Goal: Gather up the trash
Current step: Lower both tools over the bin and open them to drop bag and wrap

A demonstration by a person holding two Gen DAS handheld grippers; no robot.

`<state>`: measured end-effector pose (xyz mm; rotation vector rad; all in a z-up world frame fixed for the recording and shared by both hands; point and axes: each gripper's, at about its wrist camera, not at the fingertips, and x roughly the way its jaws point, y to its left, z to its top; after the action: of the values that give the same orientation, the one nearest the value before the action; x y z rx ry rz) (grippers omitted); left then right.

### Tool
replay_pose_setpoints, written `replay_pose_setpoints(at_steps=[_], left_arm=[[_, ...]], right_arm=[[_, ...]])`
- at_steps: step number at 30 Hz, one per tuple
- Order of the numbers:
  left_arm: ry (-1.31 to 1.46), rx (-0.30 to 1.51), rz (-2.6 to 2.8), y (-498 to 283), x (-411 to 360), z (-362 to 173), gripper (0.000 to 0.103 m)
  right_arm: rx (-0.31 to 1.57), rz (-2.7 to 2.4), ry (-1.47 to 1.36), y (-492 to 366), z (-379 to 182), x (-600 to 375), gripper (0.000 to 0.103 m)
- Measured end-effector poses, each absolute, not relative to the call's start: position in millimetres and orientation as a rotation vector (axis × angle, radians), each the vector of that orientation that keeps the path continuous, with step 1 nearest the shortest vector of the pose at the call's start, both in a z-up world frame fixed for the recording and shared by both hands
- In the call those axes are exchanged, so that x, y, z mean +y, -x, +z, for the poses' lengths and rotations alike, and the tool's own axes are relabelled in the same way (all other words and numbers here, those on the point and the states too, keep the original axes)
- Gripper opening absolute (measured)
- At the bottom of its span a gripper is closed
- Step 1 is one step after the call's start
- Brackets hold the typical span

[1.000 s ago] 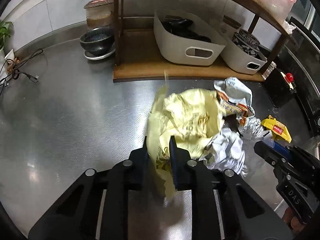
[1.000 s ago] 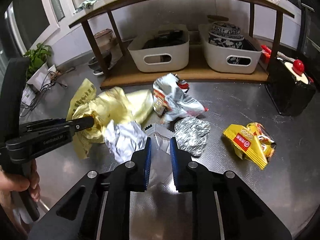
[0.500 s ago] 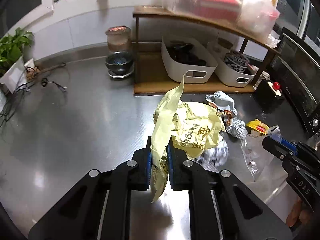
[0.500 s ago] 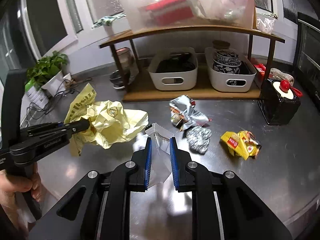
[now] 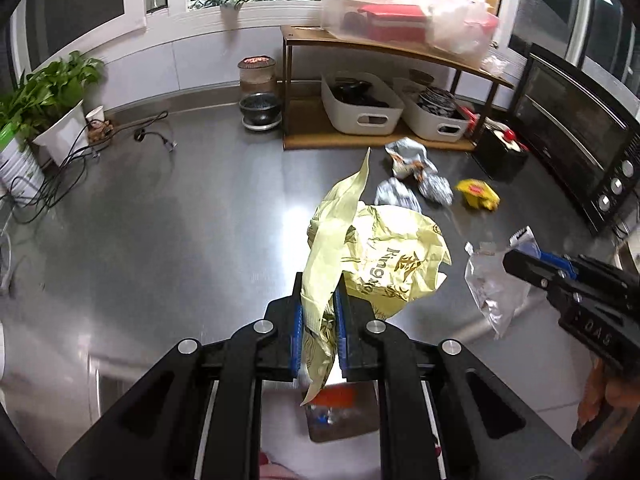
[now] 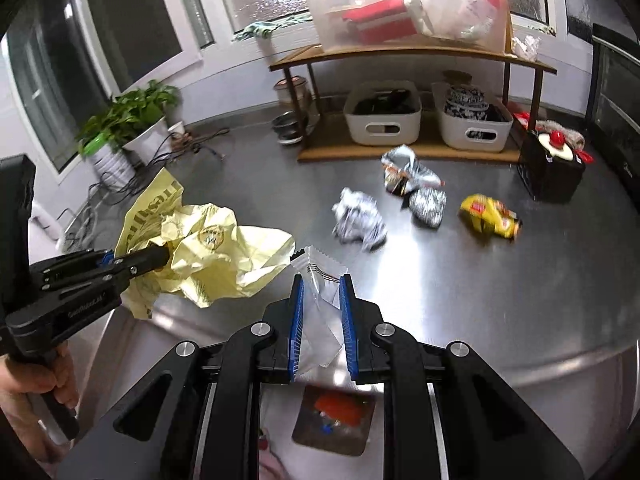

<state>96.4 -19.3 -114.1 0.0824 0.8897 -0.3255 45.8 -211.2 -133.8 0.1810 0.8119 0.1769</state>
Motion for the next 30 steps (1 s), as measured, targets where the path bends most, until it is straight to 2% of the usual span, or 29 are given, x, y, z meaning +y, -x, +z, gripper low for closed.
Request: replay_pose_setpoints(at_steps=[11, 30], left_arm=[[-0.086, 0.965, -0.336, -18, 4, -148, 0.012], [-0.116, 1.311, -0.301, 13, -2, -319, 0.012]], right_arm=[[0.927, 0.214, -0.223, 17, -182, -200, 0.019], [1.186, 0.150, -0.281, 47, -311, -187, 0.019]])
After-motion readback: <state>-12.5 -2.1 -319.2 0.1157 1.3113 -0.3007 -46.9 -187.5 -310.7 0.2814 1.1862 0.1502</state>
